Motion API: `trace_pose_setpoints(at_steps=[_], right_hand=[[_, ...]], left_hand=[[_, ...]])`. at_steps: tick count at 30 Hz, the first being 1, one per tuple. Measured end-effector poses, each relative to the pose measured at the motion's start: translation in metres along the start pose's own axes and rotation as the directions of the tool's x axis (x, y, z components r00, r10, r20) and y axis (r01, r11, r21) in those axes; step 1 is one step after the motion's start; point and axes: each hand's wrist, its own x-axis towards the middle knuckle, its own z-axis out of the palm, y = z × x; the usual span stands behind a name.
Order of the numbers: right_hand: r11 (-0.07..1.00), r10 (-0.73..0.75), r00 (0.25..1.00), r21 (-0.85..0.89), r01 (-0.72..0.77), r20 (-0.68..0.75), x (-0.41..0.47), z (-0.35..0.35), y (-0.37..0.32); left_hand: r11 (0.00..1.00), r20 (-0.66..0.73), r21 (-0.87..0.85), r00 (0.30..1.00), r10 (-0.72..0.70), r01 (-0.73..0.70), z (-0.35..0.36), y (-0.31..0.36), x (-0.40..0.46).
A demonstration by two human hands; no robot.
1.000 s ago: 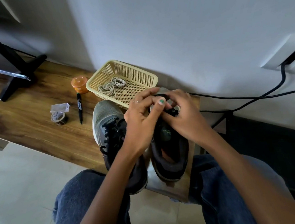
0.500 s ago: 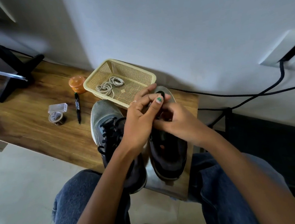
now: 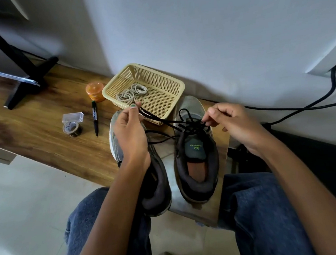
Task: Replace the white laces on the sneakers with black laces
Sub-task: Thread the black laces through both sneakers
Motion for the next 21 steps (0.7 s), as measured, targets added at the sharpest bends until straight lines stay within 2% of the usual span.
trace_pose_setpoints(at_steps=[4,8,11,15,17,21], right_hand=[[0.995,0.015,1.000,-0.098,-0.014,0.009,0.002,0.009,0.004],[0.980,-0.071,0.997,-0.188,0.071,0.009,0.002,0.022,0.001],[0.946,-0.129,0.991,-0.297,0.133,0.032,0.002,0.031,0.002],[0.895,-0.149,0.982,-0.406,0.185,0.118,0.001,0.038,0.001],[0.905,-0.155,0.981,-0.382,0.187,0.113,0.000,0.033,-0.004],[0.981,-0.121,0.991,-0.145,0.128,0.056,0.002,0.012,-0.005]], left_hand=[[0.996,0.091,0.046,0.993,0.076,-0.080,0.006,0.001,-0.009],[0.989,0.164,0.066,0.979,0.119,-0.131,0.009,-0.001,-0.010],[0.991,0.199,0.054,0.974,0.108,-0.121,0.009,-0.002,-0.011],[0.998,0.313,-0.014,0.948,0.059,-0.058,0.012,0.000,-0.018],[0.997,0.262,-0.010,0.962,0.079,-0.079,0.010,0.000,-0.014],[0.991,0.114,0.061,0.987,0.113,-0.121,0.005,0.000,-0.005]])
